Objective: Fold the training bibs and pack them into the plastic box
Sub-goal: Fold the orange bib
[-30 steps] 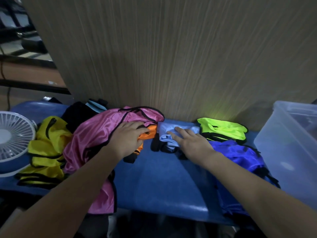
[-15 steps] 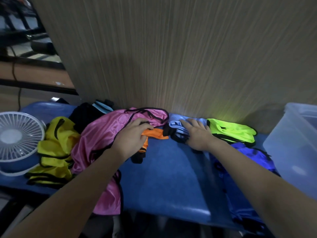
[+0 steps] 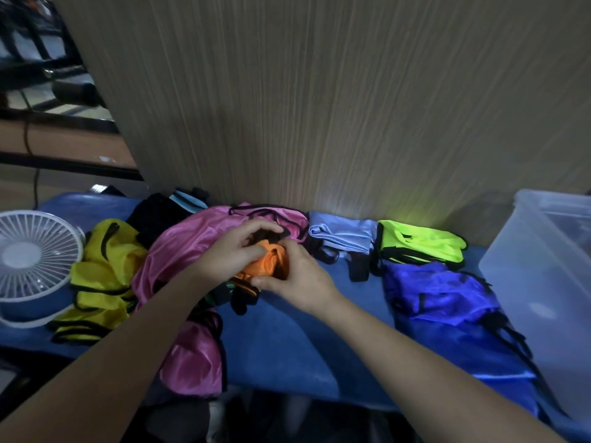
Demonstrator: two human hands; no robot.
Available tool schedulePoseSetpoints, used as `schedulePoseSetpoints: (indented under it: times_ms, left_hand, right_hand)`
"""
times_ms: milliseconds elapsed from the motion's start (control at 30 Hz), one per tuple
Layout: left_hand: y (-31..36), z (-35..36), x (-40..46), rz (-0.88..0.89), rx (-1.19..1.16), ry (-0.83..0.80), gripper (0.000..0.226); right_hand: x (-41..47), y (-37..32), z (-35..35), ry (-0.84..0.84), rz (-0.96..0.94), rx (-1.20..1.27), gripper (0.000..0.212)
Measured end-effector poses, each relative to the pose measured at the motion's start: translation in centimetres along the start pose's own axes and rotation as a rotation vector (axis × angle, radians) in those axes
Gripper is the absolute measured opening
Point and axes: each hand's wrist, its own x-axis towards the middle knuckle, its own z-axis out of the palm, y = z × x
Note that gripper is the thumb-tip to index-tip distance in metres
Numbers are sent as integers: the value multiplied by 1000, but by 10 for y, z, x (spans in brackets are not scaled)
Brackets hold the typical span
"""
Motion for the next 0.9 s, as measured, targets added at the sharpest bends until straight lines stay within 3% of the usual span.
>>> schedulePoseSetpoints:
  times_ms: [133,300,467,767,900]
  left_hand:
    - [-3,5,-4,63,281,26,55]
    - [2,-3,-20,138,748,51,45]
    - [-11,-22,-50,179,956,81,46]
    - [-41,-21,-46,104,930,40,59]
    - [-43,-18,-33,38,917,44,54]
  right_hand:
    - [5,-3,9,79,22,-130,71]
    - [2,-3,11,120,-57,-283,45]
    - [-3,2,2,135,-85,-337,29]
    - [-41,17,-27,120,0,-460,29]
    - [-76,28,-45,83,9,-542,27]
